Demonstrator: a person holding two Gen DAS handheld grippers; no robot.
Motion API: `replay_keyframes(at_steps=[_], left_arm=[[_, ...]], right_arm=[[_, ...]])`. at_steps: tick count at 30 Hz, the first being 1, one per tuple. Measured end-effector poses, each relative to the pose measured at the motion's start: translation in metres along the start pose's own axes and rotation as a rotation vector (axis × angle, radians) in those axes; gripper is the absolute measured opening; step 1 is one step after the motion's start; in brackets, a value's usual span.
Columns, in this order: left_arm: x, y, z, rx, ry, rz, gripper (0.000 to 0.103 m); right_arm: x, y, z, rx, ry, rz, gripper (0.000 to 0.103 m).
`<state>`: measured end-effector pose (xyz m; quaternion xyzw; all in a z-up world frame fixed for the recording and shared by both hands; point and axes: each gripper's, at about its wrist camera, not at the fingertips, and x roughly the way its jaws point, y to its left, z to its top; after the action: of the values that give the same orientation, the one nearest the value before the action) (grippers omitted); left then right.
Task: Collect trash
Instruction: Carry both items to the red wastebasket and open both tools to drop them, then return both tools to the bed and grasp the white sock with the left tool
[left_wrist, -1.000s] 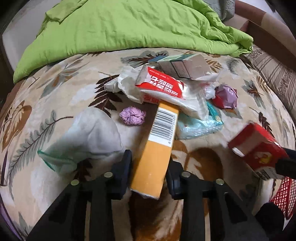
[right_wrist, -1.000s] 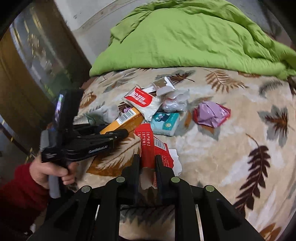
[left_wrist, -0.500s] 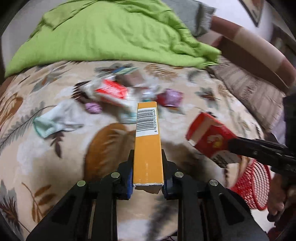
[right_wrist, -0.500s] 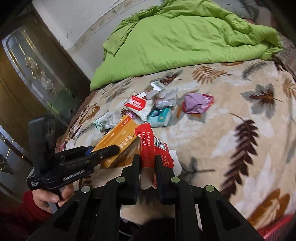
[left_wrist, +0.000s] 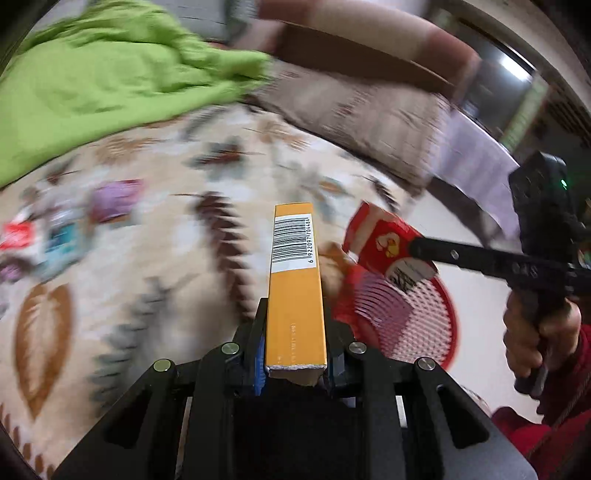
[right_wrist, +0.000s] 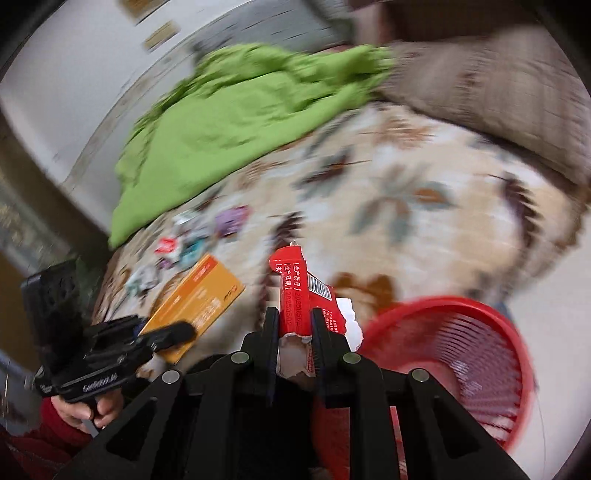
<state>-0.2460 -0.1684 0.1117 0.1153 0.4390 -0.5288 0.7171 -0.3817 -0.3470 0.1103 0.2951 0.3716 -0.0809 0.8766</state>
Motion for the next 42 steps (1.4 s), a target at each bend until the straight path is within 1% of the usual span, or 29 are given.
replay_keyframes(at_steps=[5,6,7,8,9,10,11,13,16,21,24,30,32,34,36,37,39,42], left_arm=[[0.032,-0.055,0.005,0.11,0.071,-0.095,0.022],[0.04,-0.063,0.006,0.129,0.091,-0.11,0.022],[0.05,-0.071,0.006,0.152,0.112,-0.119,0.022],[0.054,-0.075,0.005,0.162,0.123,-0.118,0.027],[0.061,-0.079,0.005,0.17,0.138,-0.112,0.039],[0.063,-0.083,0.004,0.17,0.141,-0.108,0.046],[0.065,-0.083,0.003,0.169,0.139,-0.102,0.053],[0.059,-0.08,0.003,0.164,0.116,-0.085,0.053],[0.04,-0.066,0.005,0.115,0.069,-0.052,0.053],[0.002,-0.022,0.004,-0.008,-0.019,0.04,0.055],[-0.025,0.009,0.0,-0.075,-0.079,0.143,0.057],[-0.079,0.083,-0.018,-0.217,-0.172,0.338,0.061],[-0.097,0.106,-0.025,-0.256,-0.197,0.39,0.063],[-0.117,0.134,-0.03,-0.298,-0.227,0.458,0.065],[-0.135,0.164,-0.035,-0.338,-0.254,0.542,0.071],[-0.142,0.179,-0.038,-0.366,-0.261,0.571,0.071],[-0.153,0.21,-0.042,-0.428,-0.276,0.6,0.073],[-0.153,0.246,-0.049,-0.502,-0.254,0.636,0.074]], right_arm=[[-0.027,-0.043,-0.016,0.09,-0.007,-0.106,0.021],[-0.028,-0.049,-0.019,0.097,-0.005,-0.127,0.022],[-0.028,-0.054,-0.021,0.109,0.0,-0.158,0.028],[-0.029,-0.059,-0.024,0.124,0.001,-0.175,0.033],[-0.03,-0.064,-0.025,0.141,-0.002,-0.188,0.044],[-0.031,-0.068,-0.025,0.149,-0.011,-0.2,0.052],[-0.034,-0.07,-0.024,0.151,-0.025,-0.215,0.054],[-0.037,-0.071,-0.021,0.142,-0.043,-0.221,0.054],[-0.029,-0.06,-0.014,0.114,-0.04,-0.173,0.054],[0.002,-0.015,-0.006,0.006,-0.013,-0.095,0.054],[0.03,0.022,-0.001,-0.07,0.023,-0.031,0.054],[0.074,0.085,0.003,-0.213,0.068,0.032,0.054],[0.085,0.102,0.003,-0.249,0.082,0.04,0.054],[0.095,0.116,0.003,-0.273,0.096,0.046,0.054],[0.103,0.126,0.004,-0.29,0.112,0.055,0.054],[0.106,0.129,0.004,-0.298,0.117,0.057,0.054],[0.112,0.135,0.005,-0.311,0.128,0.054,0.055],[0.118,0.138,0.007,-0.312,0.136,0.052,0.055]])
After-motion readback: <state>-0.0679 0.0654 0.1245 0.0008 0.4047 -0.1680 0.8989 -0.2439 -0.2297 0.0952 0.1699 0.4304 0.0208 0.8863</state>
